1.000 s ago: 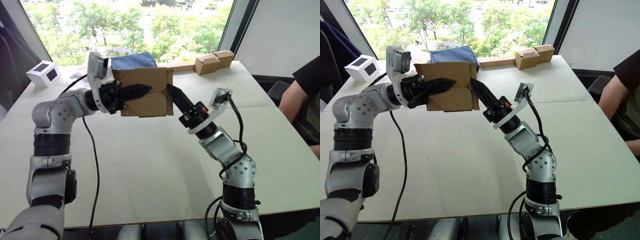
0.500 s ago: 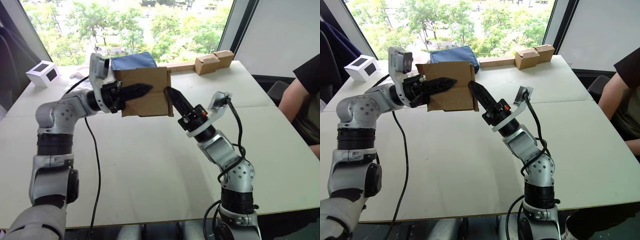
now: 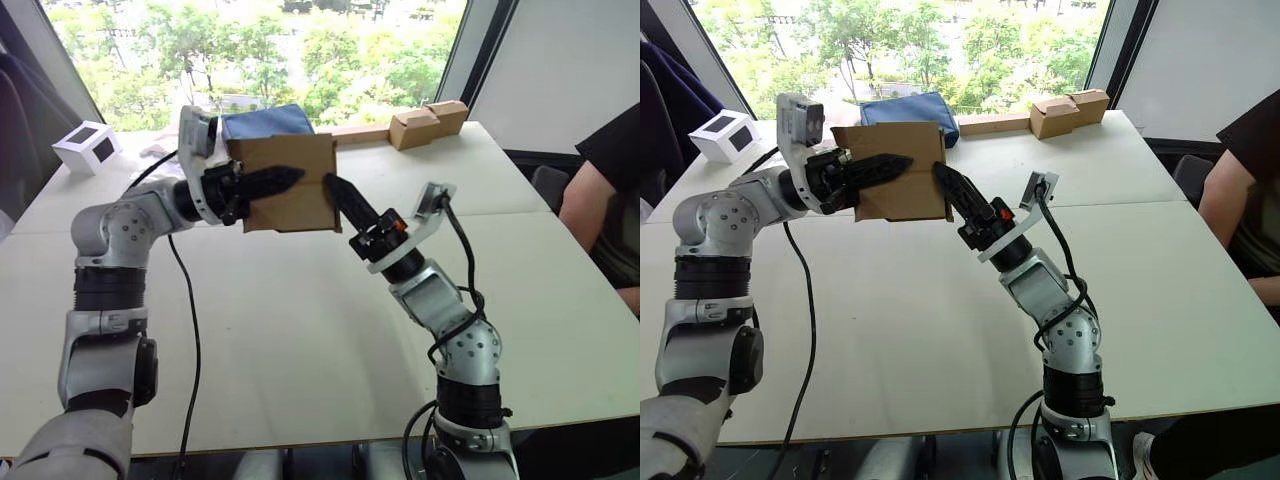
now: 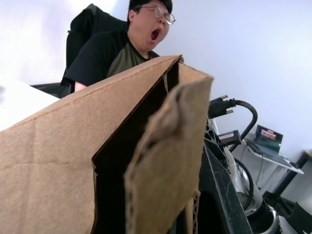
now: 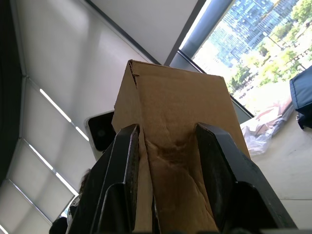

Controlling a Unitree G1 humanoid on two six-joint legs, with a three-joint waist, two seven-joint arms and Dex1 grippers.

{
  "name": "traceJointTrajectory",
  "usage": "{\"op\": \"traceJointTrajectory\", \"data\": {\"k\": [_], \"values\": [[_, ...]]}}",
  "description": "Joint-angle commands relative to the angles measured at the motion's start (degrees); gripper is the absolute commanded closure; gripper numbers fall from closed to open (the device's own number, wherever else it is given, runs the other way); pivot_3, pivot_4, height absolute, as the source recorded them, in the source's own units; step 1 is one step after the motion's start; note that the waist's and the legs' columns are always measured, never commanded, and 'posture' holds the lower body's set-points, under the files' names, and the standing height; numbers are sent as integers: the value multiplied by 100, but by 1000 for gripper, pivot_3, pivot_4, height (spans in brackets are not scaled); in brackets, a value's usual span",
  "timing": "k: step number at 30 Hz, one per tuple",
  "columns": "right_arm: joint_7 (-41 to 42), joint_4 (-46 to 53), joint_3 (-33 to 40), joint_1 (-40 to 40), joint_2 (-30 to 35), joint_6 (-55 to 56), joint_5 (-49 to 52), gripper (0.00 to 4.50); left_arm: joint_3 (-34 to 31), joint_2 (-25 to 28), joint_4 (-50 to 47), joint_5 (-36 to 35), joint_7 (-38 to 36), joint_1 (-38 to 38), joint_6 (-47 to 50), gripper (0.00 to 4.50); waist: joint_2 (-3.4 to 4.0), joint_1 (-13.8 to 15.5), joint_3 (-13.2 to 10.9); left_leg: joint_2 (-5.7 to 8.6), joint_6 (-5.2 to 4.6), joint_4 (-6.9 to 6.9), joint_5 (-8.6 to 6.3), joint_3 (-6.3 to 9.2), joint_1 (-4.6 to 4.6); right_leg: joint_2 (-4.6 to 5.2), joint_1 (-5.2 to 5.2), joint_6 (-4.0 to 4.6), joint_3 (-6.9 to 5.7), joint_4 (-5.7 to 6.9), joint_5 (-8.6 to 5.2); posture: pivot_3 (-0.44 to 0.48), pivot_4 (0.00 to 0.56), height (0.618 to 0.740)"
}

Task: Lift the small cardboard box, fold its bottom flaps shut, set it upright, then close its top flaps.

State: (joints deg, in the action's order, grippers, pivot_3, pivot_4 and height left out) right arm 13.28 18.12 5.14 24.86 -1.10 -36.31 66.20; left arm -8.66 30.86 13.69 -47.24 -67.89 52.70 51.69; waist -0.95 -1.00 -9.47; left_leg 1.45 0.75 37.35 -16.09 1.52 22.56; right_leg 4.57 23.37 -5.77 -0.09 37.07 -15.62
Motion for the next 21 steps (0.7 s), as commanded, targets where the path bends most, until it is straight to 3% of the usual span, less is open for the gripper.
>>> {"op": "traceJointTrajectory", "data": {"k": [1,13,21], "values": [[113,411,6,13,131,-71,240,2666,-75,94,7,33,-48,236,-133,4500,0,1,0,0,0,0,0,0,0,0,0,0,0,0,0,0,150,737],[-9,620,-6,-402,390,-113,361,2666,-97,122,65,70,-82,275,-203,4500,0,-1,0,0,-1,-1,0,0,0,-1,0,0,0,-1,0,0,150,737],[-285,440,-9,-463,63,10,511,2666,-39,71,-51,58,-105,222,-189,4500,0,0,0,0,0,0,0,0,0,-1,0,0,0,-1,0,0,150,737]]}}
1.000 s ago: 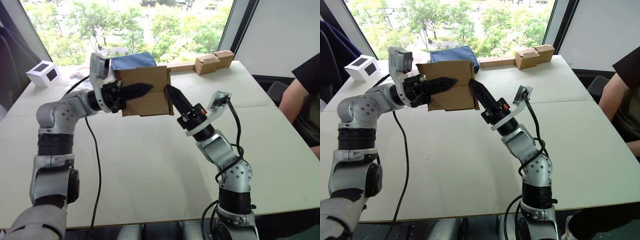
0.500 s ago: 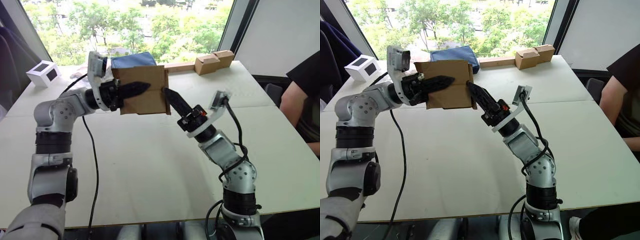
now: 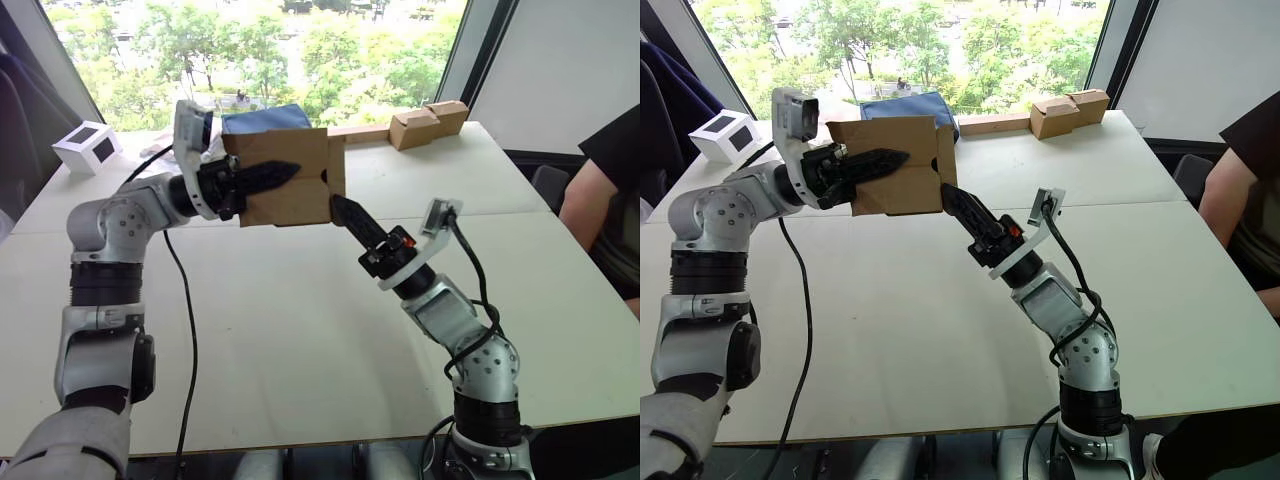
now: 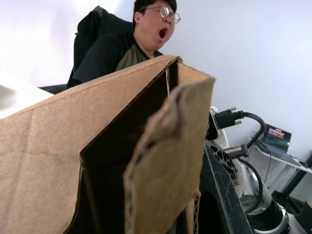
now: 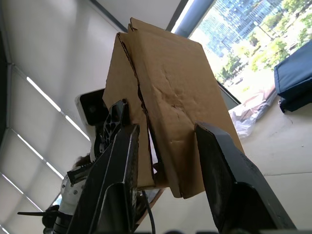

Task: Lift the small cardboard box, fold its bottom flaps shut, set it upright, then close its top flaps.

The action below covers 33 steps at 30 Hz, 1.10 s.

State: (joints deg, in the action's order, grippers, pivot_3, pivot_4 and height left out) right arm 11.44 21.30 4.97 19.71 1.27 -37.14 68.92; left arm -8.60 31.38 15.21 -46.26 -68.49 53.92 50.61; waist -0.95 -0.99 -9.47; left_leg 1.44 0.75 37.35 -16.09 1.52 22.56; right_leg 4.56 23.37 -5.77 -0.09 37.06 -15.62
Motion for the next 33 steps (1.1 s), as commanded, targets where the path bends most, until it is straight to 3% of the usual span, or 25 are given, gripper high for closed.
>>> {"op": "traceJointTrajectory", "data": {"k": [1,11,19,33], "values": [[-162,102,22,63,-279,118,327,2666,-42,14,-226,-40,-46,88,-91,4500,0,-1,0,0,0,0,0,0,0,0,0,0,0,0,0,0,150,737],[-252,68,-261,219,-595,52,432,2666,-17,-86,-407,-76,23,26,-59,4500,0,0,0,0,0,0,0,0,0,1,0,0,0,0,0,0,150,737],[143,200,-724,223,-58,-41,-462,2666,-98,-115,-253,-47,96,109,-123,4500,0,-1,0,0,0,0,0,0,0,-1,0,0,0,0,0,0,150,737],[274,435,157,31,416,-35,331,2666,-163,20,-174,-25,23,118,-123,4500,0,5,0,0,0,0,0,0,0,0,-1,0,0,-1,0,0,150,737]]}}
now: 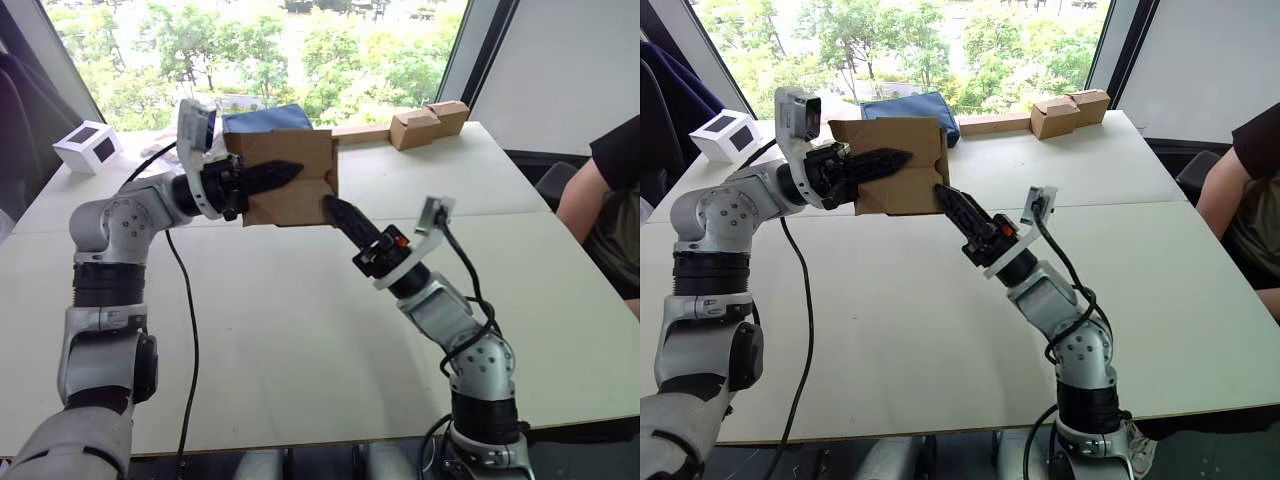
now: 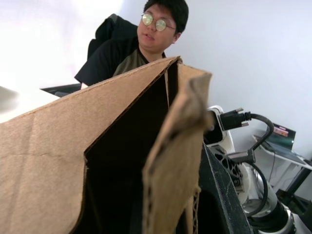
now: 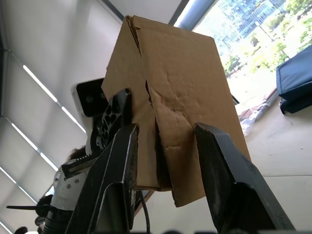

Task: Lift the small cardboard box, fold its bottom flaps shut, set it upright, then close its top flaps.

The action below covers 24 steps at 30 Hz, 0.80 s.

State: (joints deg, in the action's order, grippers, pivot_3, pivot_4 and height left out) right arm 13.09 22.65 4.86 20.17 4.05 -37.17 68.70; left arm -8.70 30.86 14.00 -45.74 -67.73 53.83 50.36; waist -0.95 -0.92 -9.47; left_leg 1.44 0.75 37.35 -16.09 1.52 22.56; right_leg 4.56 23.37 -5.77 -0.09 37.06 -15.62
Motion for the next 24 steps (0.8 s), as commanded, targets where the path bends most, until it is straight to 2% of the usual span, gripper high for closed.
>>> {"op": "traceJointTrajectory", "data": {"k": [1,7,13,24], "values": [[114,295,228,-36,201,-46,417,2666,-160,75,-43,-77,-52,133,-100,4500,0,-2,0,0,0,0,0,0,0,0,0,0,0,0,0,0,150,737],[56,179,395,-120,371,-15,546,2666,-158,76,15,-69,-70,164,-126,4500,0,-2,0,0,0,0,0,0,0,0,0,0,0,-1,0,0,150,737],[19,91,284,-200,383,15,267,2666,-171,68,-60,-120,-66,152,-90,4500,0,-2,0,0,0,0,0,-1,0,0,0,0,0,0,0,0,150,737],[-309,217,216,-151,-199,140,660,2666,-226,9,-693,-435,114,-67,73,4500,0,-3,0,-1,0,0,0,0,0,1,0,0,1,0,0,0,150,737]]}}
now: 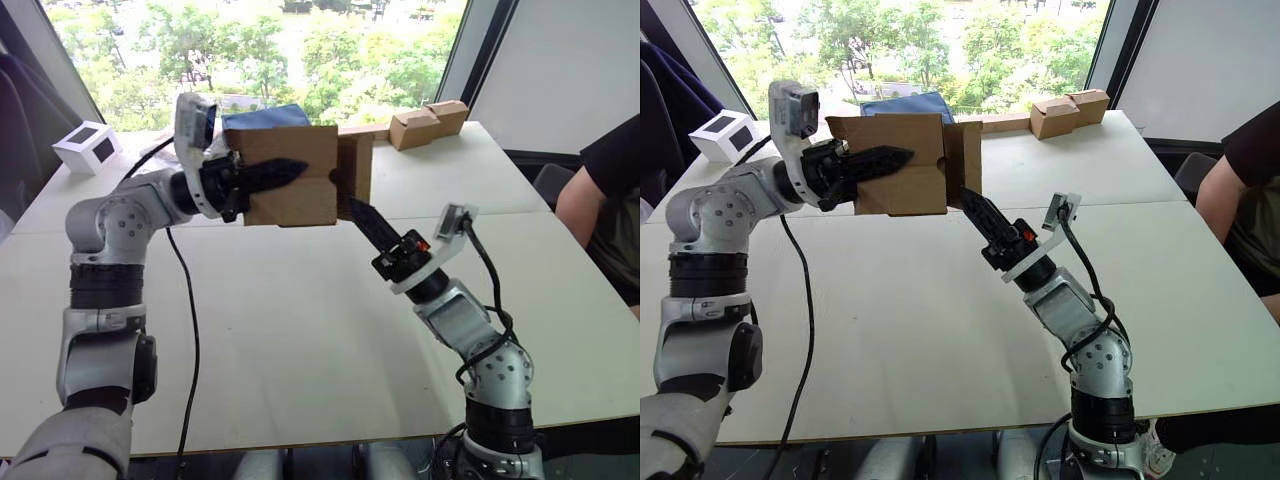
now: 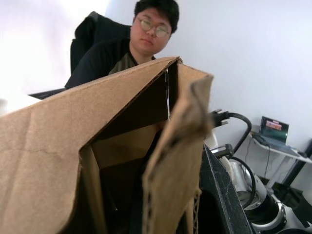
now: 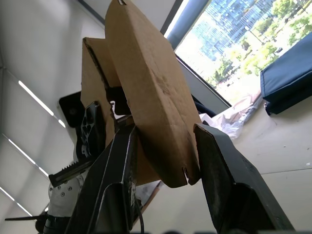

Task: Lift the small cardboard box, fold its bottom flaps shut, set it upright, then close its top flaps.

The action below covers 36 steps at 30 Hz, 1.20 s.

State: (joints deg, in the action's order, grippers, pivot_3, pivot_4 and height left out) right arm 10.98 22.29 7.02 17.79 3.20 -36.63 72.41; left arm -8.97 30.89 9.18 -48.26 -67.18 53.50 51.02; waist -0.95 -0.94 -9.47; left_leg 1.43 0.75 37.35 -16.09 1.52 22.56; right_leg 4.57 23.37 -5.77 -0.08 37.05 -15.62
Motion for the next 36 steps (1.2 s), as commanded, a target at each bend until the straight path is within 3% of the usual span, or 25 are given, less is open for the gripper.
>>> {"op": "traceJointTrajectory", "data": {"k": [1,6,14,22,25,26,29,36], "values": [[-127,271,7,84,-145,88,357,2666,-197,8,-213,-185,64,-55,-3,4500,0,-2,0,0,0,0,0,0,0,0,0,0,0,0,0,0,150,737],[-6,478,-41,3,81,-70,557,2666,-244,61,-171,-231,34,-77,-14,4500,0,8,0,0,0,0,0,0,0,0,0,0,0,0,0,0,150,737],[314,581,-119,143,901,-118,-102,2666,-270,167,-83,-240,-83,45,-71,4500,0,1,0,0,-1,0,0,-1,0,-3,-1,0,0,-2,0,0,150,737],[660,699,442,-283,1844,-391,552,2666,-334,299,156,-218,-152,194,-131,4500,-1,17,0,1,-3,2,-2,-1,0,-2,-5,0,-1,-6,0,0,150,737],[691,609,588,-367,1945,-353,626,2066,-354,290,174,-236,-158,215,-118,4500,-1,16,0,0,-3,1,-2,-1,-1,-2,-5,0,-1,-6,-1,0,150,737],[680,565,619,-365,1942,-330,619,1464,-357,283,167,-246,-160,215,-104,4500,-1,16,0,0,-3,1,-2,-1,-1,-3,-5,0,-1,-6,-1,0,150,737],[592,342,772,-262,1830,-223,765,581,-356,263,131,-264,-149,209,-79,4500,-1,17,0,-1,-3,1,-2,-1,-1,-3,-5,0,-1,-6,-1,0,150,737],[275,-251,772,480,1085,336,591,581,-391,165,36,-376,-24,173,-10,4500,-1,5,-1,-3,-3,2,-1,-2,-3,-3,-4,0,0,-3,-1,0,150,737]]}}
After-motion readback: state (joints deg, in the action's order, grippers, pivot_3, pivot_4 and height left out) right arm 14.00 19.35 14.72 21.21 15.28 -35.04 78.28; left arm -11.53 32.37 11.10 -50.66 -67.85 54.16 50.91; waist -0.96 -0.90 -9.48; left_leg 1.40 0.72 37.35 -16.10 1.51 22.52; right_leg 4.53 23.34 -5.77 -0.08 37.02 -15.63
